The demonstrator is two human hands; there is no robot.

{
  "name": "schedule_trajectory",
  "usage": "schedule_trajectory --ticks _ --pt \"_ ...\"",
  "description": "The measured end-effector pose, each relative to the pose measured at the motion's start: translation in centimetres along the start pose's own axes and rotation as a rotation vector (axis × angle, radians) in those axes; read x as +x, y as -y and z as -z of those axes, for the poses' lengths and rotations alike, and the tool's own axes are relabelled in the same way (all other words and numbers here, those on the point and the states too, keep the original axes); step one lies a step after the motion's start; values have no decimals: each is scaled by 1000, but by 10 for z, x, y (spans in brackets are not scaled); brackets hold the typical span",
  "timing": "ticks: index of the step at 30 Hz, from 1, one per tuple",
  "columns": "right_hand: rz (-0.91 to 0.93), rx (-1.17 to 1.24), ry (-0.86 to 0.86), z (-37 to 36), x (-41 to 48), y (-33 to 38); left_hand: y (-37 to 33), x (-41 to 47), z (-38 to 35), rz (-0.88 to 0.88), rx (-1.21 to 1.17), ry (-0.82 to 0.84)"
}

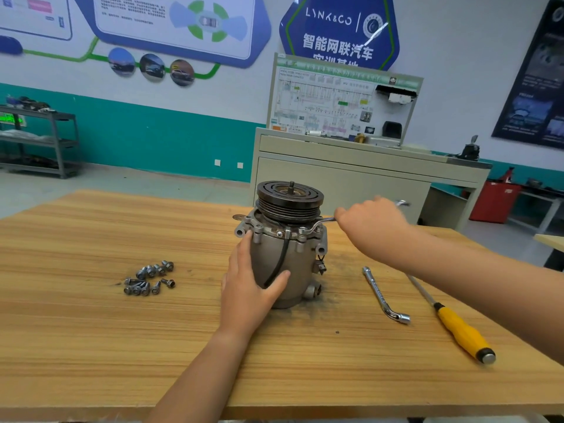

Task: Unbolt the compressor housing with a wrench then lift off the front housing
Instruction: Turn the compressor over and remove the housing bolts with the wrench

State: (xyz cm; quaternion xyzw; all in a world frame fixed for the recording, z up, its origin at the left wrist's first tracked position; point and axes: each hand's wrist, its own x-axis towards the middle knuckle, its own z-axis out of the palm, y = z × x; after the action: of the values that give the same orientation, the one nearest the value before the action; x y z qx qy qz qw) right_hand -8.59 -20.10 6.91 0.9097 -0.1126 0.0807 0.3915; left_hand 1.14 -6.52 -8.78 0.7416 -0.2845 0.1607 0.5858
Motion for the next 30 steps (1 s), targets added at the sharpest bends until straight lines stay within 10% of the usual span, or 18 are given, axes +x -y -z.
schedule_trajectory --ticks 12,30 --pt "-233 393 -350 -3 -25 -14 1 1 -2 6 38 -1" --pt "26 77 158 53 -49 26 2 0 -2 36 61 12"
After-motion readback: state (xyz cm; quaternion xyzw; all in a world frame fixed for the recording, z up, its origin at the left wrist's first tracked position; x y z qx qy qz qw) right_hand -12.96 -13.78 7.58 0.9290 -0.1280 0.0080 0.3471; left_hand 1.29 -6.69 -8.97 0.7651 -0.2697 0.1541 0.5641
